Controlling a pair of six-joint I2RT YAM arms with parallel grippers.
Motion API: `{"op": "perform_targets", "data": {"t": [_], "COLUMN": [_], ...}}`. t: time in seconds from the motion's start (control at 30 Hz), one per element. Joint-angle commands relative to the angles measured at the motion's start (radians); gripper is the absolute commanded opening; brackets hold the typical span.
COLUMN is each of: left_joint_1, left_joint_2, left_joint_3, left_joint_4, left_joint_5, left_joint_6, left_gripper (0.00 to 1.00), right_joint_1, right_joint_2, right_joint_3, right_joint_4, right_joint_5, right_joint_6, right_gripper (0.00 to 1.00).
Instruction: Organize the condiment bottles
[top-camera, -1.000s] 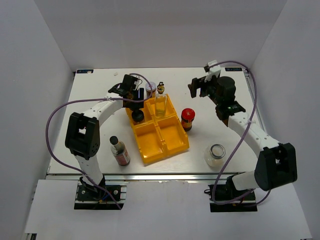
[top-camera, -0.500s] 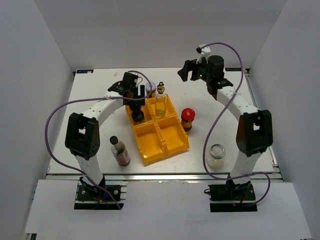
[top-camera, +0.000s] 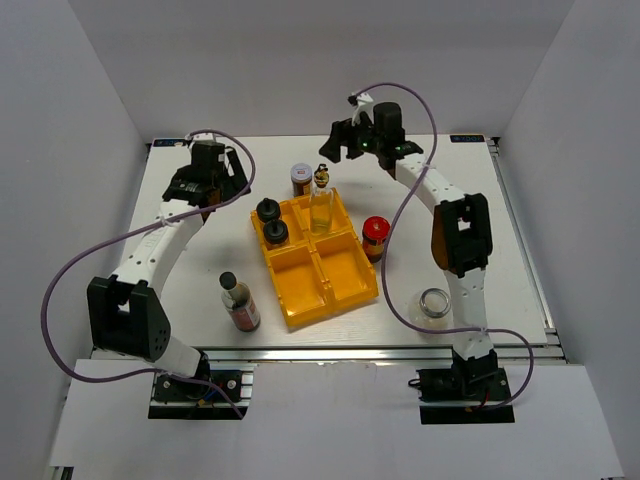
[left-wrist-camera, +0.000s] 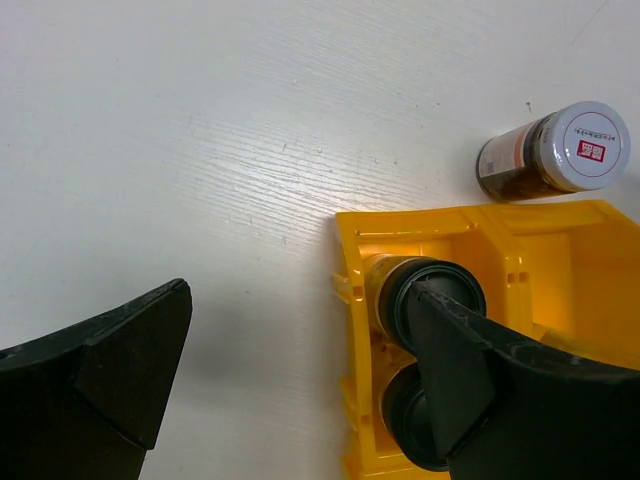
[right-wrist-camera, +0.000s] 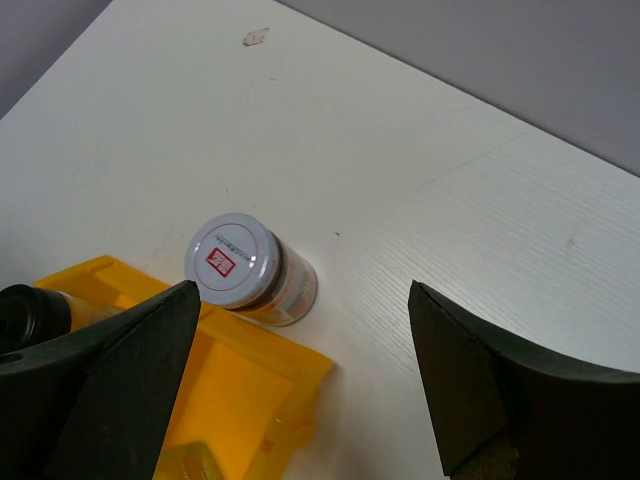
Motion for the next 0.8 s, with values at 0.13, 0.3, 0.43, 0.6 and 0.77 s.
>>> {"op": "perform_targets", "data": {"t": [0.13, 0.3, 0.43, 0.6, 0.77], "left_joint_1": [0.013, 0.019, 0.025, 0.033, 0.043], "left_joint_2": [-0.047, -0.059, -0.061, -0.046, -0.023], "left_joint_3": [-0.065, -0.093, -0.108, -0.131, -0.137], "left_joint_4": [0.020, 0.037, 0.045, 0.060, 0.066], "left_joint_5": [0.002, 0.005, 0.008, 0.029, 0.042], "left_joint_6": [-0.023, -0.020, -0.020, -0.018, -0.020], "left_gripper": [0.98, 0.98, 0.98, 0.98, 0.98], "right_joint_1": [0.044, 0.070, 0.078, 0.087, 0.091], "right_joint_2": [0.111, 0.197, 0.227, 0.246, 0.250], "right_joint_3": [0.156, 0.229, 0.241, 0.235, 0.214], "right_joint_4": [-0.011, -0.007, 0.024, 0.049, 0.090], "right_joint_5": [-0.045, -0.026, -0.056, -0.098, -0.151], "right_joint_6": [-0.062, -0.092, -0.096, -0.119, -0.121], "right_gripper": [0.89, 0.89, 0.89, 0.89, 0.89]}}
